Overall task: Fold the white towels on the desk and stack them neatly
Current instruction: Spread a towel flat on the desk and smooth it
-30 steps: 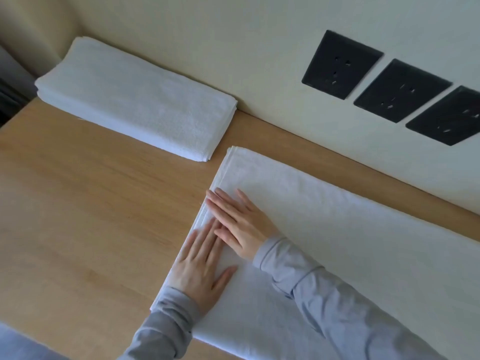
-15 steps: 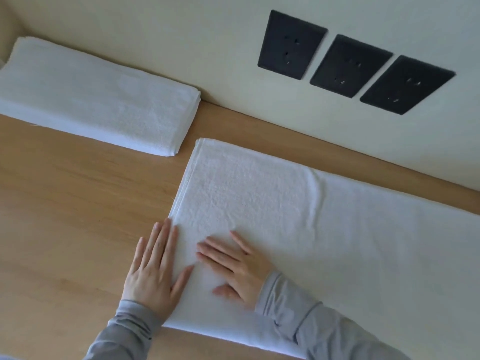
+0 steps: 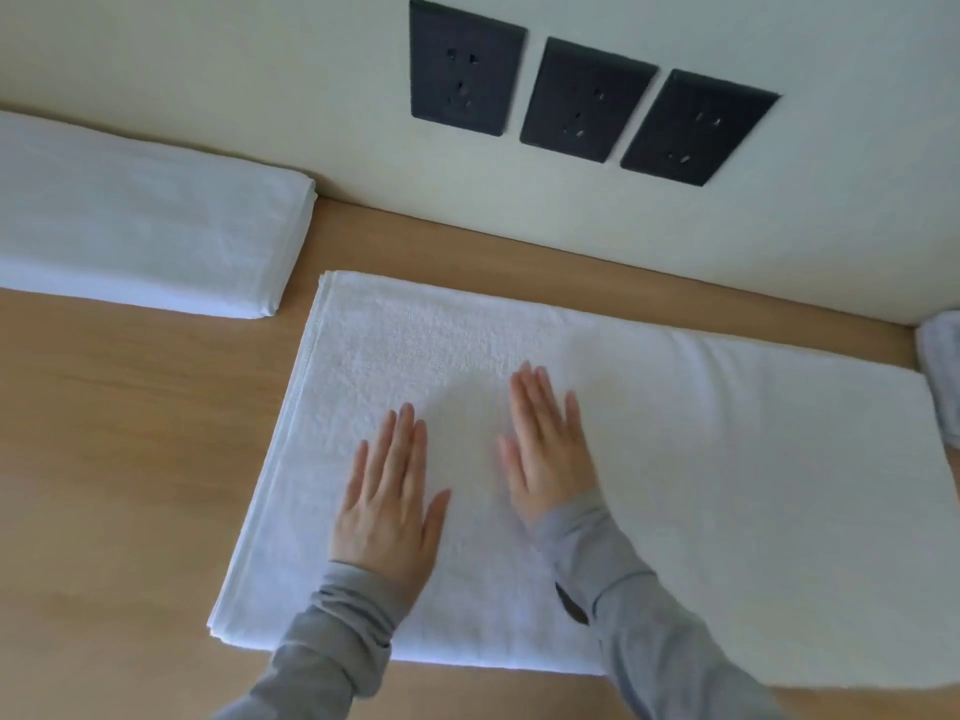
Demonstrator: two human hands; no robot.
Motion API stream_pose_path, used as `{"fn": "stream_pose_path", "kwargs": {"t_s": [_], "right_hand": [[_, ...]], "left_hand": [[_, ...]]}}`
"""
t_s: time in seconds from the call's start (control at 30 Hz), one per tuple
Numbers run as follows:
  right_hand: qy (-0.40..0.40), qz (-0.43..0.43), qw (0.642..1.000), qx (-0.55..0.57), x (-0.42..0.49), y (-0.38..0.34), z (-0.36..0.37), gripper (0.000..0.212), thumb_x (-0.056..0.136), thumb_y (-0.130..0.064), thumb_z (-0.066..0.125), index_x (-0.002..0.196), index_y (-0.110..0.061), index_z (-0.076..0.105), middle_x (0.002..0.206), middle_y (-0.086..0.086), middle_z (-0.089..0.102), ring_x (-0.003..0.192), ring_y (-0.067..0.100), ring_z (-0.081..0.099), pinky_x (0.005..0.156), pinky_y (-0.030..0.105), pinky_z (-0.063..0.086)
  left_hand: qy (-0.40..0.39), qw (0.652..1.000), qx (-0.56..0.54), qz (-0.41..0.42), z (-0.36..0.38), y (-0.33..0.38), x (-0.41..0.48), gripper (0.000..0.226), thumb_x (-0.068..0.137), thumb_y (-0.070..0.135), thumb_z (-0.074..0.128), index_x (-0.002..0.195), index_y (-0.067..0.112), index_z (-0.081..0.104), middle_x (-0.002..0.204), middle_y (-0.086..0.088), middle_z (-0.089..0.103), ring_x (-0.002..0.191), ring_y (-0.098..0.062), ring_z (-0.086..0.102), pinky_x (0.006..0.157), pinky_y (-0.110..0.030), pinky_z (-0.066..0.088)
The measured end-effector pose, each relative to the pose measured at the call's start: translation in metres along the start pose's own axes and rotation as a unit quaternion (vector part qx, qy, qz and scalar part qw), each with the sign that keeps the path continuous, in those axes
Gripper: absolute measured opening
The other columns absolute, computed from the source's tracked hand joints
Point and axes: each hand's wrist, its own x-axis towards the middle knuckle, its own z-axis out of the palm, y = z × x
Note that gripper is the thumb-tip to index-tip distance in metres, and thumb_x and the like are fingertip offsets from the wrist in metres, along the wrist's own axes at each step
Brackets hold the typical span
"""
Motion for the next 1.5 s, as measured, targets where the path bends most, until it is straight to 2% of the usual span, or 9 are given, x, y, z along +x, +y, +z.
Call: {"fn": "stream_pose_path", "kwargs": {"t_s": [0.13,0.47,0.7,0.87,1.0,1.1,1.23,1.37,1.5], "right_hand": [[-0.035,-0.019,0.999,-0.006,-0.053,-0.015,0.021,0.054,0.093,-0.032,0.032,0.14,-0.006,0.038,0.15,0.007,0.033,0.14,0.022,0.029,0.11,0.049,0.022],[-0.029,0.394,0.918,-0.026,-0.119,0.129,-0.024,0.07,0.088,-0.047,0.007,0.146,-0.011,-0.005,0.157,0.006,-0.006,0.145,0.02,-0.008,0.117,0.047,-0.002],[-0.05,0.006,0.999,-0.003,-0.116,0.027,0.014,0.057,0.097,-0.043,0.026,0.146,-0.014,0.03,0.155,0.001,0.022,0.144,0.018,0.019,0.109,0.052,0.022],[-0.055,0.192,0.978,-0.059,-0.179,0.154,-0.012,0.063,0.092,-0.044,0.025,0.147,-0.014,0.022,0.154,0.002,0.021,0.143,0.019,0.018,0.113,0.048,0.014],[-0.103,0.308,0.944,-0.051,-0.226,0.226,-0.031,0.072,0.084,-0.055,-0.003,0.146,-0.019,-0.006,0.157,-0.001,-0.005,0.143,0.011,-0.009,0.118,0.042,-0.001],[-0.105,0.297,0.948,-0.047,-0.229,0.227,-0.035,0.074,0.081,-0.055,-0.012,0.143,-0.015,-0.013,0.156,0.004,-0.011,0.142,0.014,-0.016,0.118,0.04,-0.008],[-0.01,0.12,0.993,0.007,-0.193,0.193,-0.033,0.058,0.096,-0.036,0.021,0.141,-0.001,0.032,0.15,0.013,0.029,0.142,0.025,0.02,0.111,0.044,0.016],[-0.044,-0.016,0.999,-0.004,-0.169,0.197,-0.025,0.055,0.094,-0.035,0.03,0.143,-0.008,0.036,0.152,0.004,0.029,0.141,0.02,0.026,0.109,0.044,0.022],[-0.054,0.104,0.992,-0.051,-0.201,0.273,-0.033,0.061,0.096,-0.044,0.018,0.146,-0.009,0.027,0.154,0.004,0.023,0.143,0.019,0.021,0.112,0.046,0.017]], "left_hand": [[-0.041,0.998,0.037,0.044,0.018,0.012,0.013,0.065,0.092,0.042,0.025,0.14,-0.001,0.034,0.149,-0.016,0.029,0.139,-0.031,0.026,0.114,-0.039,0.013],[-0.043,0.997,0.056,0.037,0.028,0.006,0.013,0.068,0.093,0.047,0.02,0.144,0.003,0.028,0.153,-0.012,0.025,0.141,-0.023,0.022,0.117,-0.04,0.012],[-0.035,0.997,0.055,0.042,0.028,0.006,0.014,0.069,0.093,0.048,0.017,0.144,0.002,0.026,0.152,-0.012,0.025,0.14,-0.023,0.024,0.116,-0.041,0.015],[-0.04,0.996,0.073,0.043,0.027,0.008,0.013,0.073,0.093,0.052,0.013,0.145,0.001,0.024,0.152,-0.013,0.025,0.14,-0.025,0.023,0.117,-0.039,0.01],[-0.017,0.998,0.057,-0.014,0.026,0.021,0.014,0.074,0.092,0.052,0.014,0.144,0.001,0.026,0.152,-0.015,0.025,0.141,-0.027,0.021,0.118,-0.04,0.006],[0.024,0.997,0.016,-0.066,0.039,0.081,0.015,0.073,0.092,0.048,0.017,0.142,-0.004,0.029,0.151,-0.02,0.024,0.141,-0.036,0.019,0.114,-0.052,0.015],[0.004,1.0,-0.004,0.022,0.077,0.2,0.023,0.076,0.094,0.051,0.001,0.142,-0.001,0.031,0.15,-0.016,0.028,0.139,-0.031,0.022,0.114,-0.048,0.018],[-0.017,0.998,0.043,0.033,0.103,0.245,0.033,0.068,0.093,0.049,0.012,0.144,0.007,0.029,0.151,-0.009,0.026,0.14,-0.027,0.023,0.116,-0.044,0.011],[-0.014,0.996,0.083,0.038,0.111,0.239,0.03,0.066,0.093,0.049,0.017,0.147,0.011,0.022,0.154,-0.006,0.021,0.142,-0.022,0.018,0.115,-0.043,0.01]]}}
